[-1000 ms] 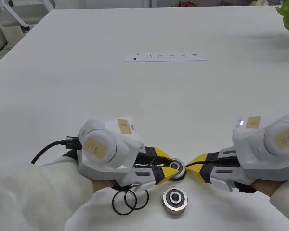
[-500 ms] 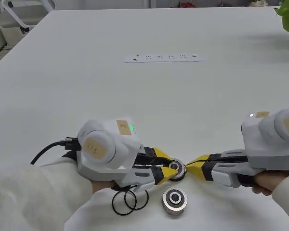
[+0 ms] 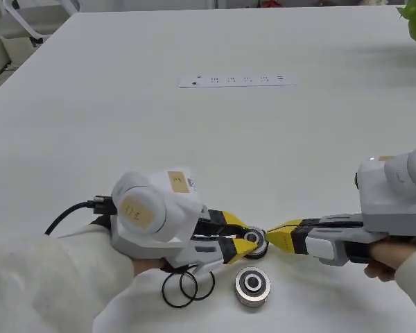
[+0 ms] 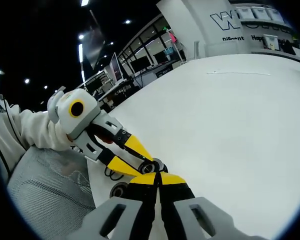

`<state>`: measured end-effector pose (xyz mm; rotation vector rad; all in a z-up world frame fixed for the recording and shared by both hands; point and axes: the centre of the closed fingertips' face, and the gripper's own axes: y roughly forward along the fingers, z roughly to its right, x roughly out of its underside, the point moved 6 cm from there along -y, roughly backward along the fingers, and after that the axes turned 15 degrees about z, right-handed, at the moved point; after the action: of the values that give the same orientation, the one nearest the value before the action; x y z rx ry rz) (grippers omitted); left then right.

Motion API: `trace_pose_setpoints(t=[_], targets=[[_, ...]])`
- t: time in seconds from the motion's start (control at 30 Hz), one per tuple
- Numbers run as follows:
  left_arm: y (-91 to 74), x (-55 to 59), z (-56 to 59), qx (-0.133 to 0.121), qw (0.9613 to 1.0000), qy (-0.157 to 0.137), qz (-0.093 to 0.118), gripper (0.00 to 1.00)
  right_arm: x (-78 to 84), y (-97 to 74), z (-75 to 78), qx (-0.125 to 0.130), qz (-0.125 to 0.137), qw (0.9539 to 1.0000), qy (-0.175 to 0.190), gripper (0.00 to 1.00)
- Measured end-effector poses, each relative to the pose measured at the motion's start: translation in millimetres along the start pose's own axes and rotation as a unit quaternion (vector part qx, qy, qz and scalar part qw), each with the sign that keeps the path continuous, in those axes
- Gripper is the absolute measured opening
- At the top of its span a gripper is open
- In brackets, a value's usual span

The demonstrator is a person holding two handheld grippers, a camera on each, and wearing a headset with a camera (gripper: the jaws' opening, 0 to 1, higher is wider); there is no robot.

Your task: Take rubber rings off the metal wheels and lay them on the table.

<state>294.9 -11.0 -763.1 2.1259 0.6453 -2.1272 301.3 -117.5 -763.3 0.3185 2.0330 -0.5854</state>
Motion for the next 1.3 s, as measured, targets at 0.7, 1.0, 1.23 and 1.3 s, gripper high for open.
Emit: trace_pose_setpoints(t=[0.7,1.0,1.23,1.3], targets=[[0.8,-0.4,0.7,0.001,1.0000,0.000,-0.001,0.13,-2.4,1.7,-5.4,-0.006,0.001,1.0000,-0.006,0.00],[1.0,-0.3,0.7,0.000,1.0000,0.001,-0.001,0.13,-3.0,3.0,-7.5,-0.016,0.002,0.9997,-0.016,0.00],[0.9,-0.3,0.5,-0.001,1.0000,0.002,-0.001,0.13,-7.7,5.0,-6.7,-0.014,0.013,0.9997,-0.019,0.00],[0.9,-0.4,0.6,-0.002,1.0000,0.002,-0.001,0.13,-6.9,4.5,-5.0,-0.010,0.010,0.9997,-0.021,0.00]])
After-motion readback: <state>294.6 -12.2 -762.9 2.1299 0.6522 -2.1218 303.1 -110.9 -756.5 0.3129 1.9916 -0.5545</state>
